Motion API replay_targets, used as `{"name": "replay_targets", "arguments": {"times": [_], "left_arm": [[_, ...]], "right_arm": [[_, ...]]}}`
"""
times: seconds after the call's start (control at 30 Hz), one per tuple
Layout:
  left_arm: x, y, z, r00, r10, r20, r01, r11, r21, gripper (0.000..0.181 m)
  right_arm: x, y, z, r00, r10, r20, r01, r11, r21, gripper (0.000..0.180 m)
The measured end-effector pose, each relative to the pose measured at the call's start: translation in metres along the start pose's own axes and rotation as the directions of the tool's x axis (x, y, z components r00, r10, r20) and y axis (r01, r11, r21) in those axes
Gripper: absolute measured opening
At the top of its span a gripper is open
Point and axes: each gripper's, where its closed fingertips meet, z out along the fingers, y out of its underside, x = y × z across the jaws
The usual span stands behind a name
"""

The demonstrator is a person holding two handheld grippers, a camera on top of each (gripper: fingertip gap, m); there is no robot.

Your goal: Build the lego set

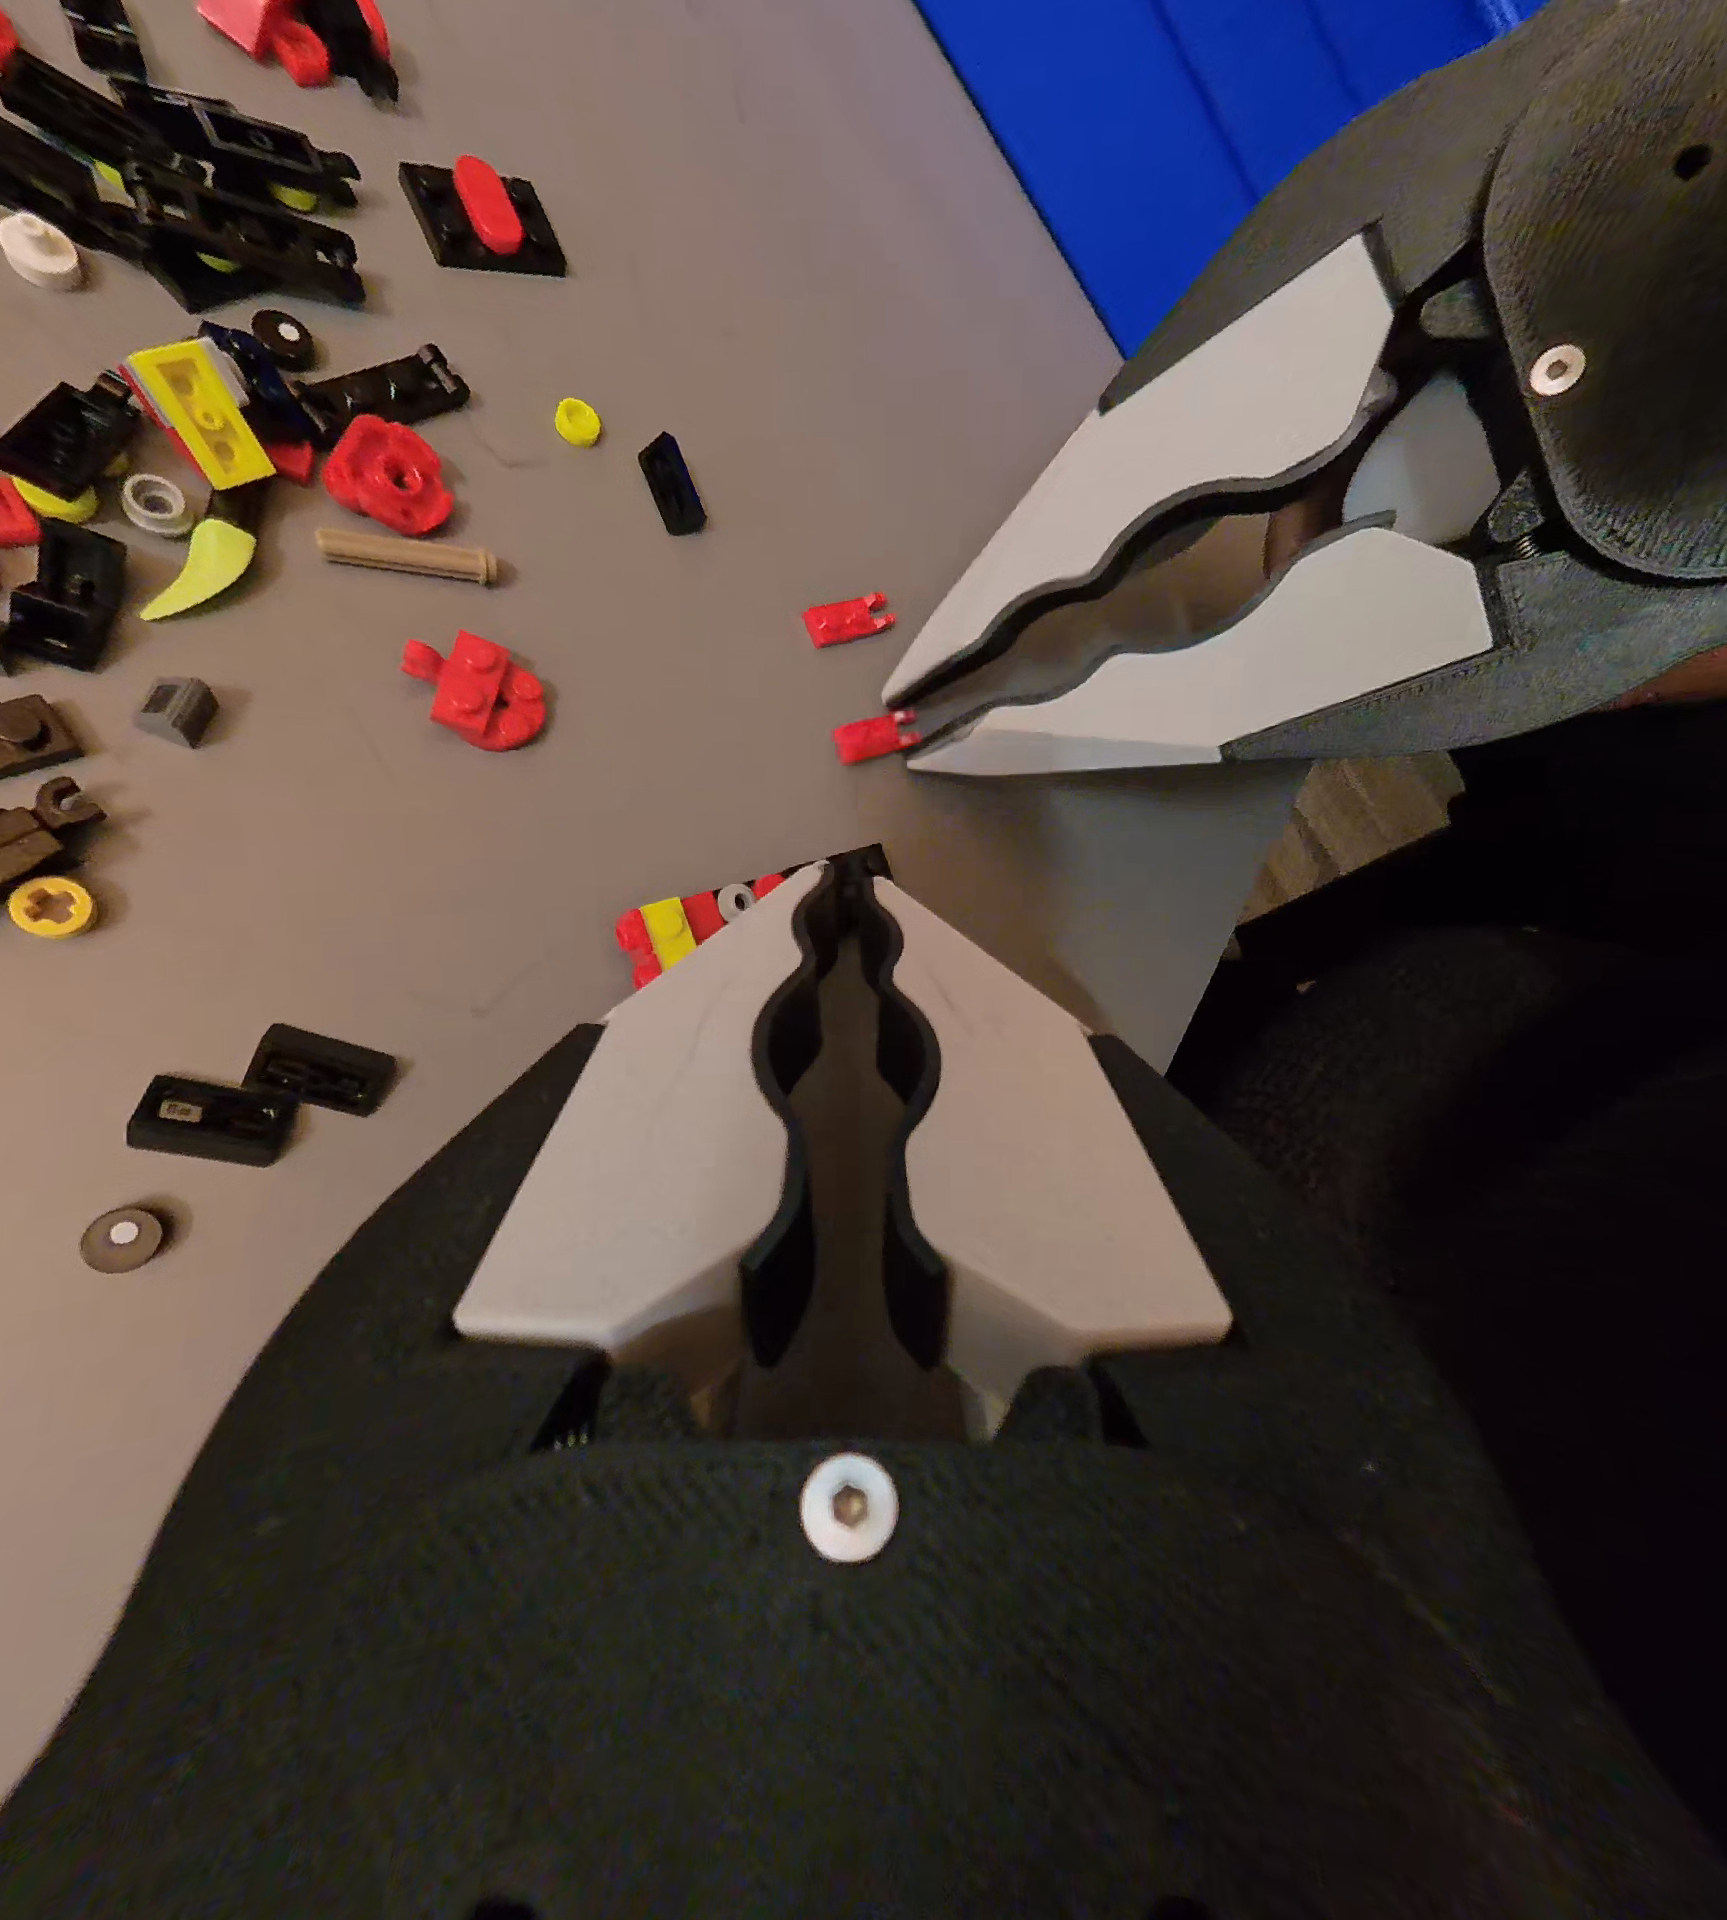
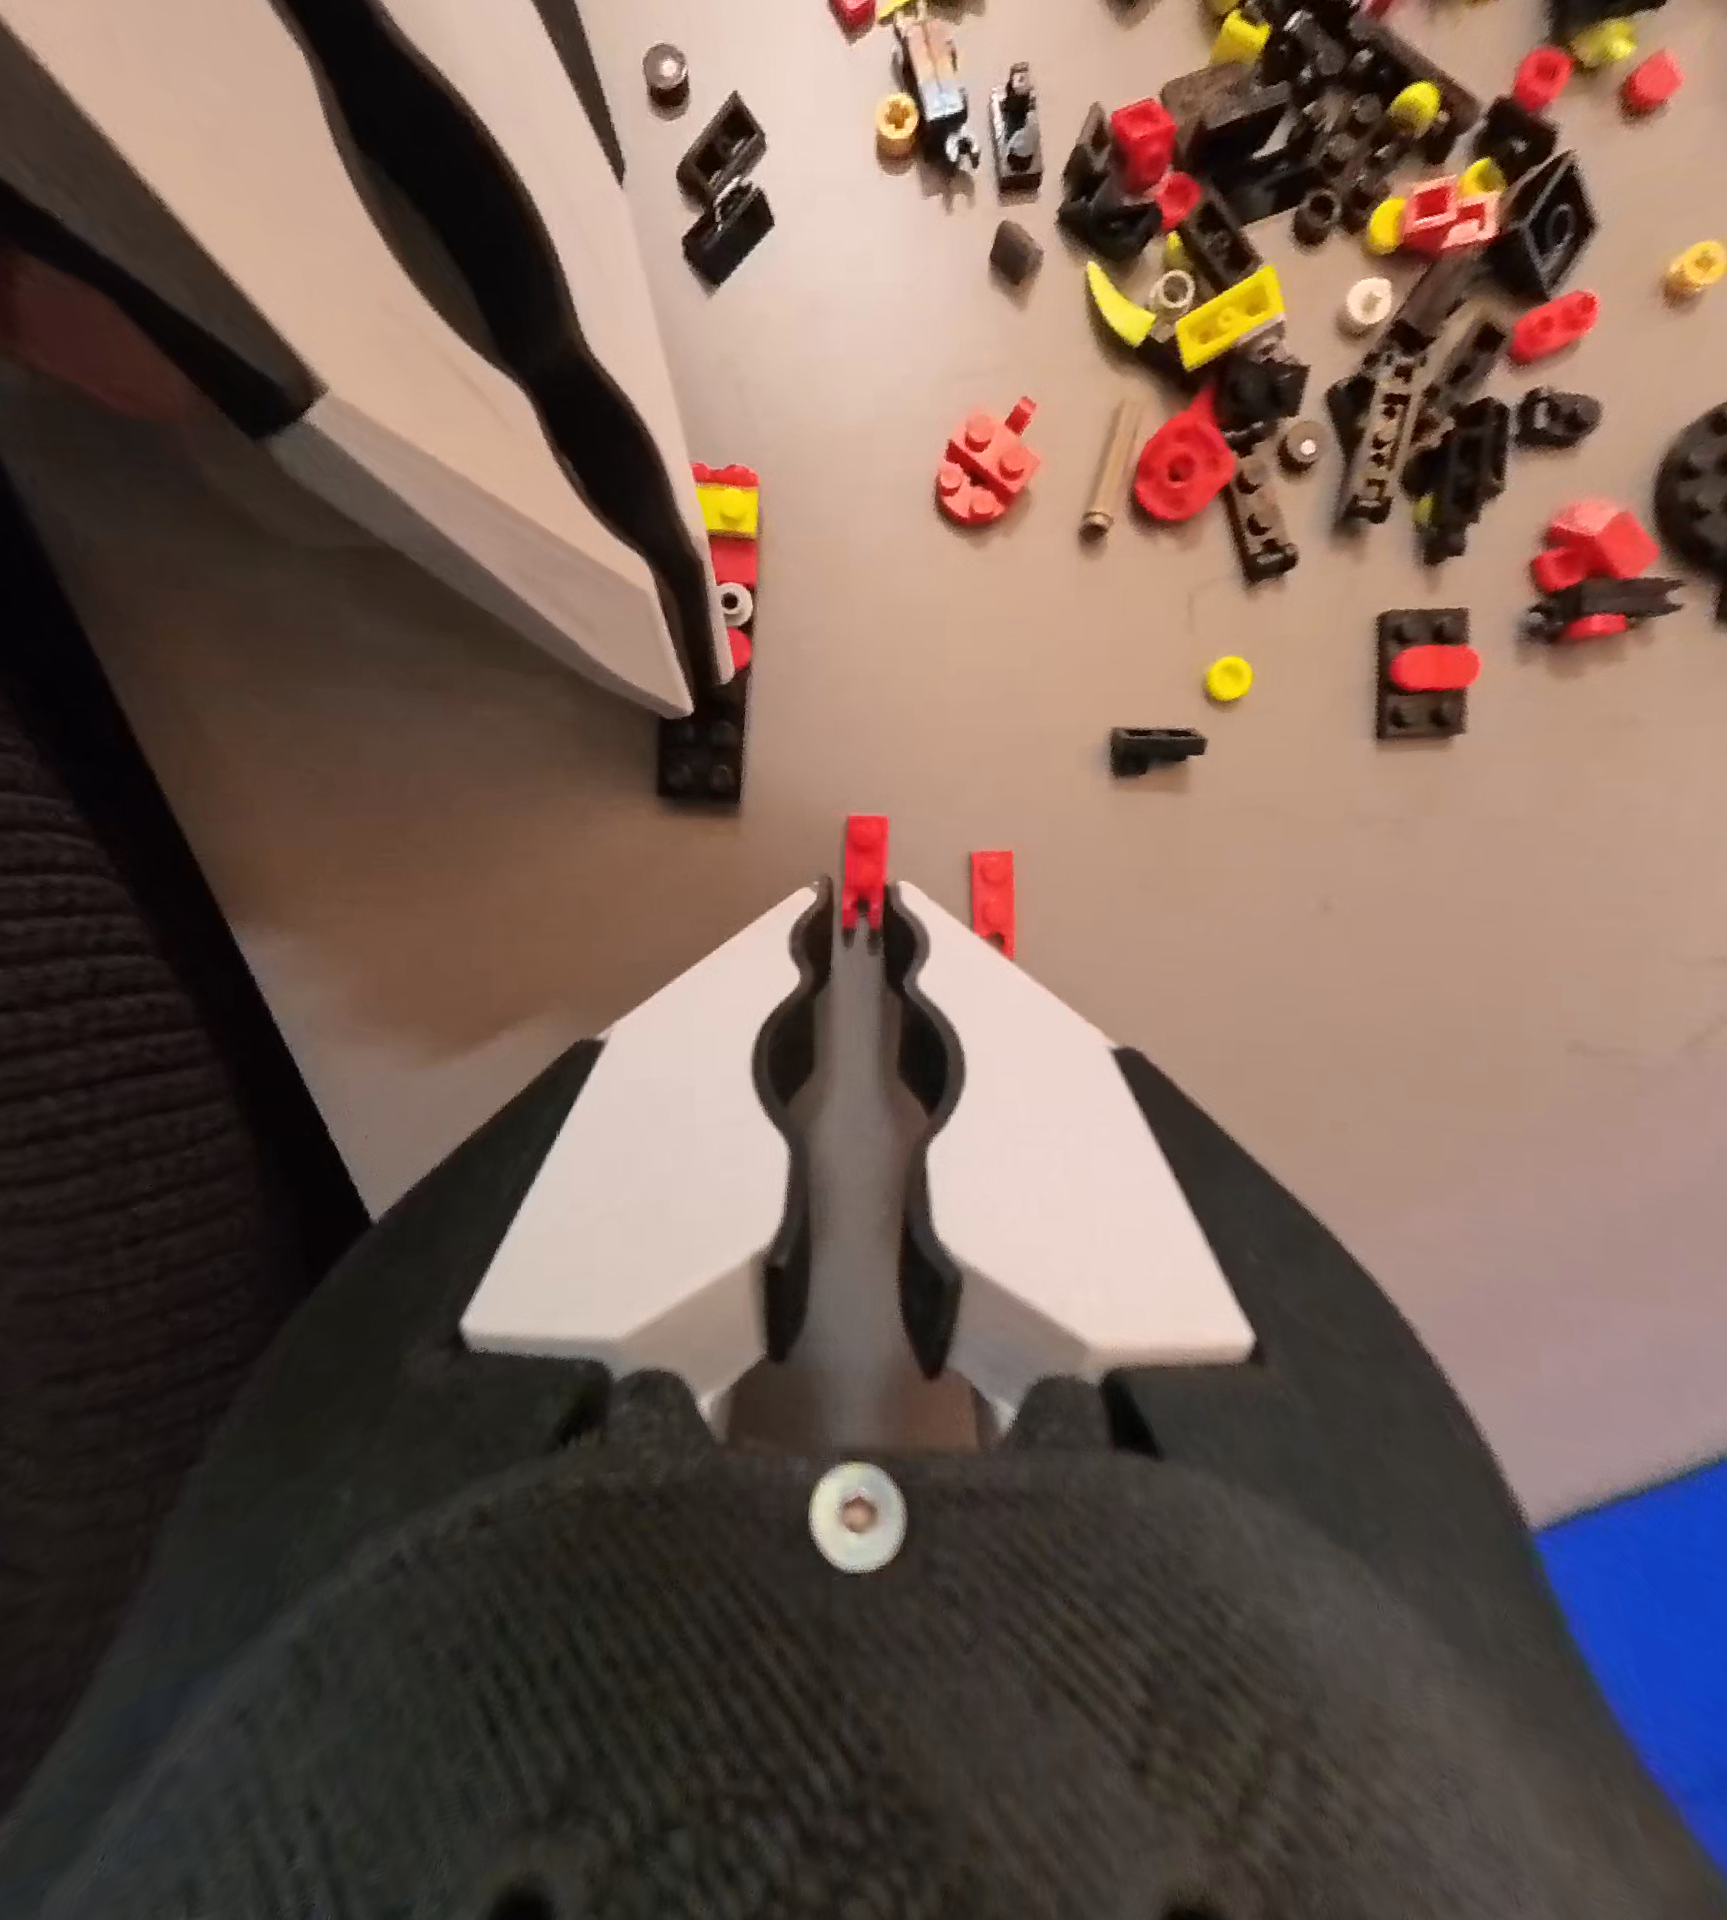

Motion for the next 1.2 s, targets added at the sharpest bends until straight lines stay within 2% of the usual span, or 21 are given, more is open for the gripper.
{"name": "replay_targets", "arguments": {"times": [0.03, 0.2, 0.27, 0.4, 0.53, 0.8, 1.1, 1.2], "left_arm": [[0.0, 0.0, 0.0, 1.0, 0.0, -0.001, 0.0, 1.0, -0.001, 0.001], [0.0, -0.001, -0.002, 1.0, -0.006, -0.008, 0.006, 1.0, 0.009, 0.001], [-0.001, -0.002, -0.002, 1.0, -0.01, -0.011, 0.01, 1.0, 0.012, 0.001], [0.0, -0.001, -0.003, 1.0, -0.011, -0.018, 0.011, 1.0, 0.007, 0.001], [0.001, 0.001, -0.002, 1.0, -0.008, -0.025, 0.007, 1.0, -0.004, 0.001], [-0.002, 0.003, -0.003, 0.999, -0.022, -0.032, 0.022, 1.0, -0.006, 0.002], [-0.001, 0.001, -0.004, 0.999, -0.028, -0.042, 0.028, 1.0, -0.001, 0.002], [-0.001, -0.003, -0.008, 0.999, -0.027, -0.04, 0.028, 0.999, 0.022, 0.001]], "right_arm": [[0.0, -0.002, -0.001, 1.0, 0.004, -0.003, -0.004, 1.0, 0.019, 0.009], [-0.002, -0.015, -0.009, 0.998, 0.066, 0.012, -0.067, 0.984, 0.164, 0.022], [0.001, -0.014, -0.01, 0.997, 0.075, -0.009, -0.071, 0.978, 0.197, 0.02], [0.005, -0.006, -0.003, 0.999, 0.033, -0.036, -0.026, 0.984, 0.175, 0.015], [0.003, -0.006, 0.001, 1.0, -0.005, 0.001, 0.005, 0.985, 0.172, 0.014], [0.001, -0.009, 0.003, 0.999, 0.006, 0.043, -0.014, 0.982, 0.19, 0.01], [0.001, -0.008, 0.006, 1.0, 0.0, 0.023, -0.004, 0.986, 0.166, 0.006], [-0.002, -0.02, -0.003, 1.0, 0.009, 0.008, -0.011, 0.977, 0.212, 0.006]]}}
